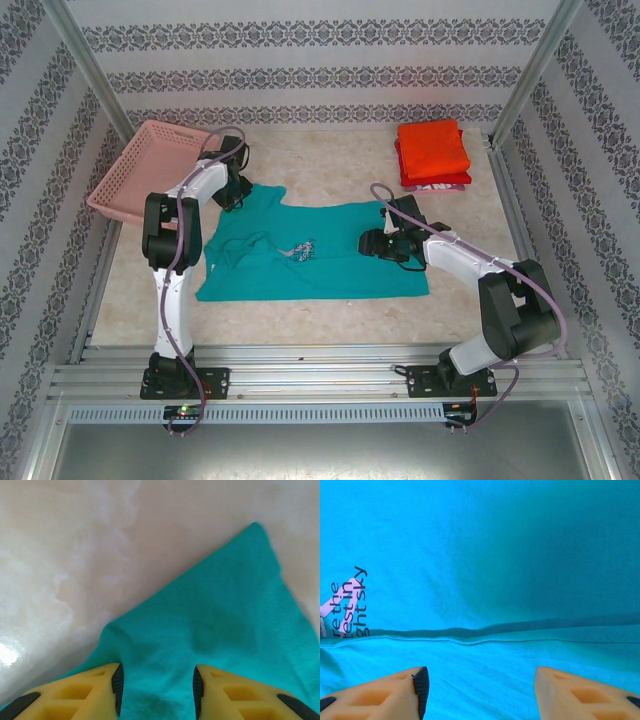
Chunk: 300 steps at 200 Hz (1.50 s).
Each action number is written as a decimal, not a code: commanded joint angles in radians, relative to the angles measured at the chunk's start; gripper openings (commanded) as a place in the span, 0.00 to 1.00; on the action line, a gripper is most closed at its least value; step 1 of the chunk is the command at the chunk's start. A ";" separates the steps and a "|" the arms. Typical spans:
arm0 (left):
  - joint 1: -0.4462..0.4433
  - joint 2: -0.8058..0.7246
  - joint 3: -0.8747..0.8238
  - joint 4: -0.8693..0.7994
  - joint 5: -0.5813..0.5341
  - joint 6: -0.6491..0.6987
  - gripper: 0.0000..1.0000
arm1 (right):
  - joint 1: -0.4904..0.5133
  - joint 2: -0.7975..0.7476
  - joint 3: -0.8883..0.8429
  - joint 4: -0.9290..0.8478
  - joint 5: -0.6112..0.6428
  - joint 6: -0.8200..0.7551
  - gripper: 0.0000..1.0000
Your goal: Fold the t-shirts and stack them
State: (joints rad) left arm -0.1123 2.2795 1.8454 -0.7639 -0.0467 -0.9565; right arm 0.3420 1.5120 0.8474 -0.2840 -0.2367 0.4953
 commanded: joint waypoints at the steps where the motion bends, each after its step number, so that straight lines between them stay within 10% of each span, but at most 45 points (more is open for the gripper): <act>1: -0.008 0.013 0.007 -0.065 -0.030 0.007 0.42 | -0.007 0.009 -0.021 0.008 0.013 0.005 0.58; 47: 0.011 0.058 -0.008 -0.068 -0.025 0.005 0.37 | -0.009 0.006 -0.021 0.008 0.014 0.006 0.58; 98: 0.014 0.065 -0.055 -0.029 0.014 0.018 0.00 | -0.017 0.012 0.038 -0.002 0.051 0.014 0.58; 153: 0.014 -0.010 -0.103 0.007 0.012 0.025 0.00 | -0.047 0.053 0.159 -0.029 0.074 -0.006 0.58; 197: 0.014 -0.078 -0.077 -0.037 -0.053 0.027 0.28 | -0.052 0.066 0.151 -0.013 0.055 0.009 0.58; 300: 0.014 0.035 -0.003 -0.100 -0.052 0.035 0.36 | -0.052 0.059 0.093 0.013 0.040 0.030 0.58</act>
State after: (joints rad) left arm -0.1043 2.2620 1.8328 -0.8005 -0.0803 -0.9340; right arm 0.2962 1.5730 0.9401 -0.2779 -0.1921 0.5213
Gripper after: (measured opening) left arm 0.358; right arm 0.578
